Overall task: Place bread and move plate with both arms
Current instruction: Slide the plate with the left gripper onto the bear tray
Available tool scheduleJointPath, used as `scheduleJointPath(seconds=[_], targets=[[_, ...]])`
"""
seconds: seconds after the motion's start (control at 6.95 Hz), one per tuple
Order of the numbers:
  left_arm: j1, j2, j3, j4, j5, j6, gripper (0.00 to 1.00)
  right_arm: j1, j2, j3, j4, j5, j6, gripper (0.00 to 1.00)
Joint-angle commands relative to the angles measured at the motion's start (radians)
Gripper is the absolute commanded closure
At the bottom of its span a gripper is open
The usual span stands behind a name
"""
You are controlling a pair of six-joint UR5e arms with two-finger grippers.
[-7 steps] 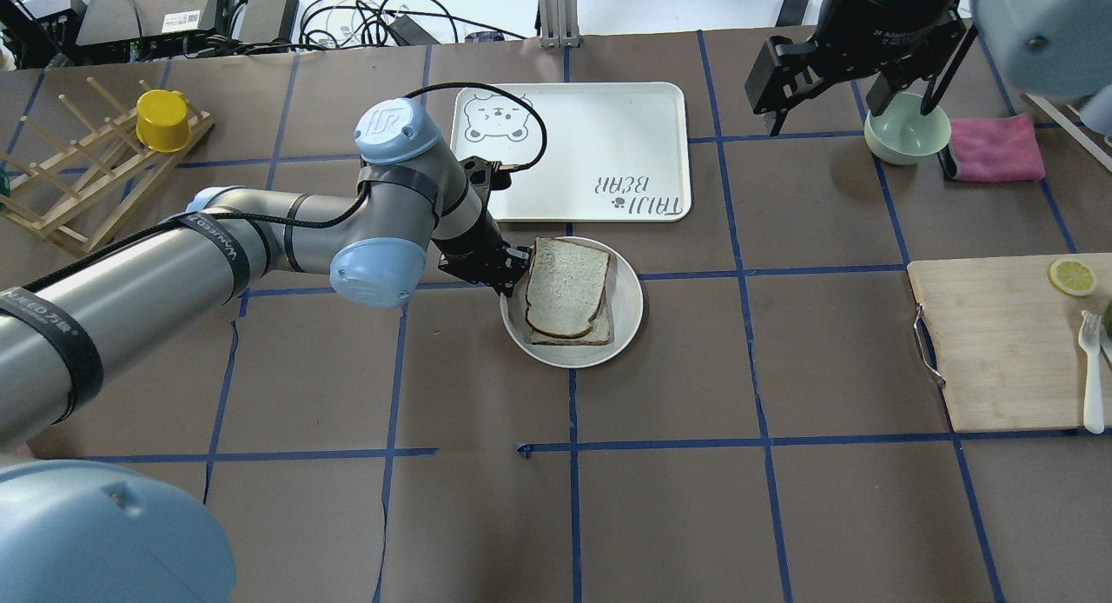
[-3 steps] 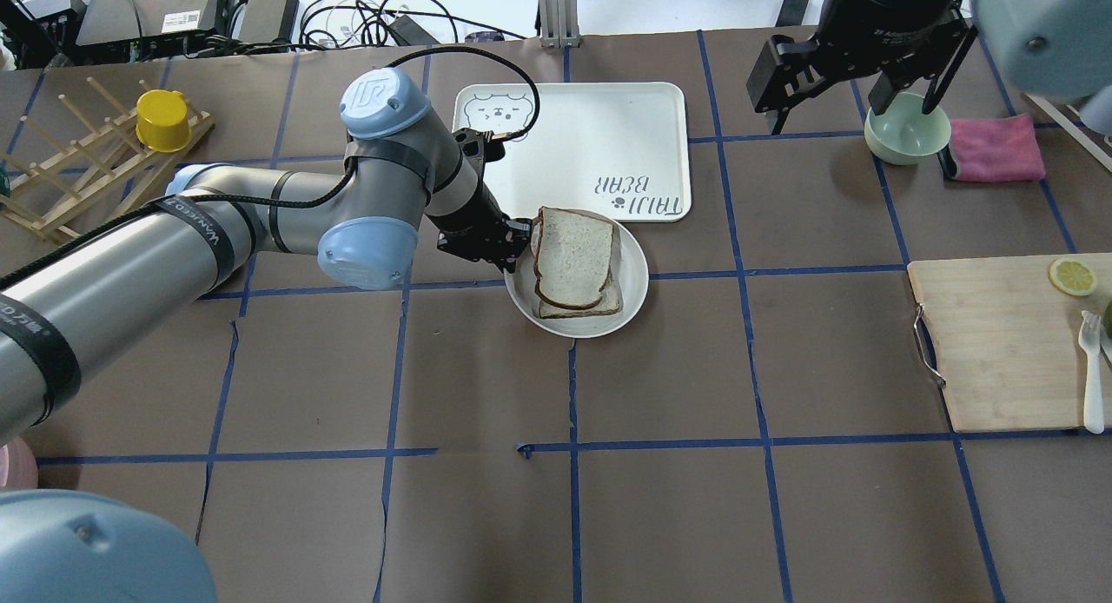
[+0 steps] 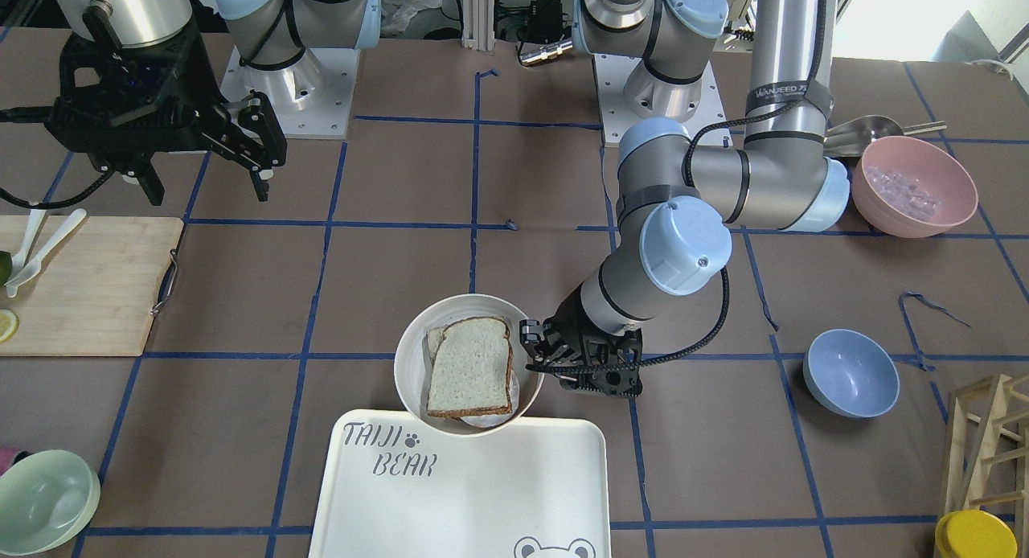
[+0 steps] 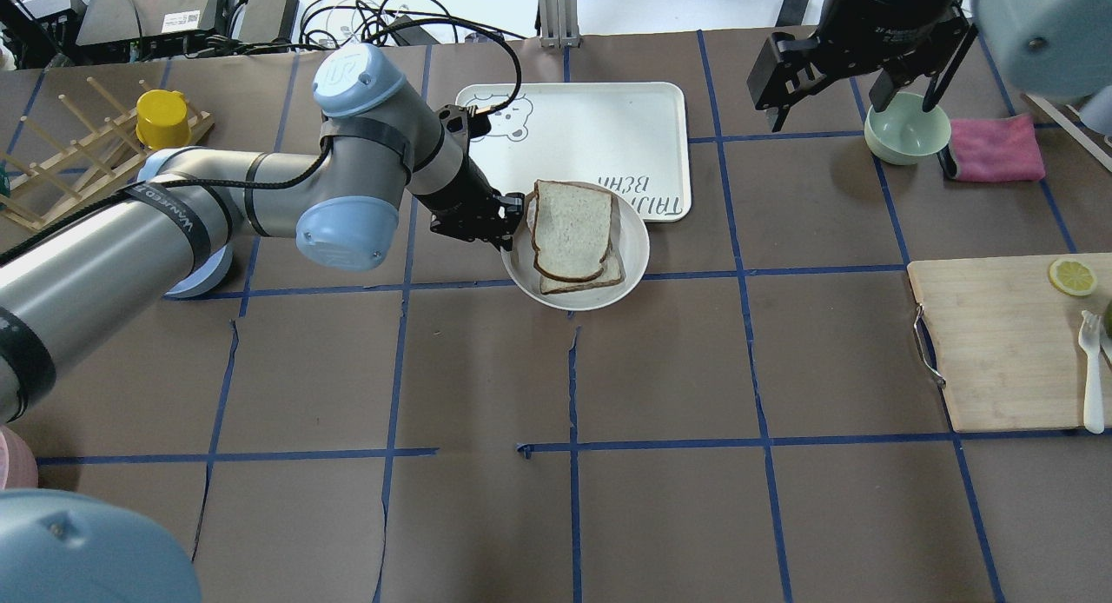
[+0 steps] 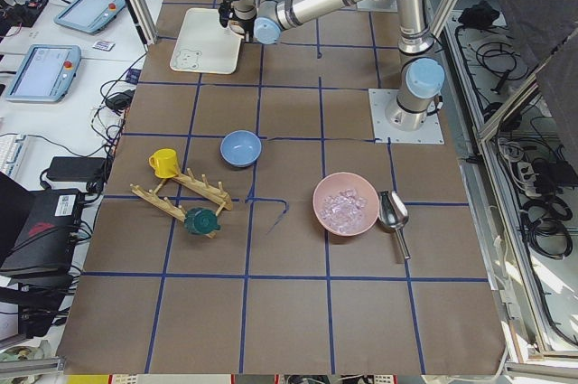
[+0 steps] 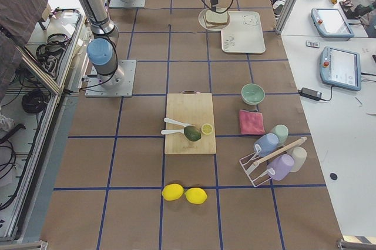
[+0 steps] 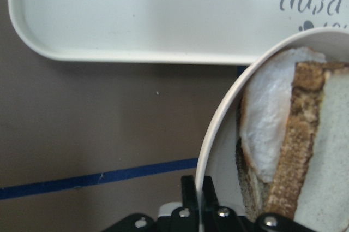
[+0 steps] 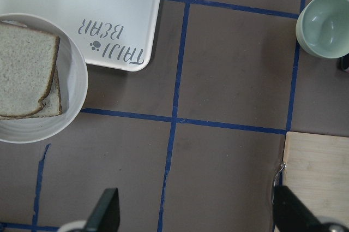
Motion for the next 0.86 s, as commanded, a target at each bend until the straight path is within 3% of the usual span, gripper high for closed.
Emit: scheduleJointPath(seconds=[0.0, 0.72], targets=[[0.006, -0.124, 0.212, -0.092, -0.006, 0.06, 1.0, 0.003, 0.0, 0.0, -0.016, 0.0, 0.003, 0.0], [0.006, -0.35, 0.438, -0.081, -0.02, 0.209, 1.0, -0.049, 0.002, 0.0, -0.022, -0.057, 0.017, 0.0]])
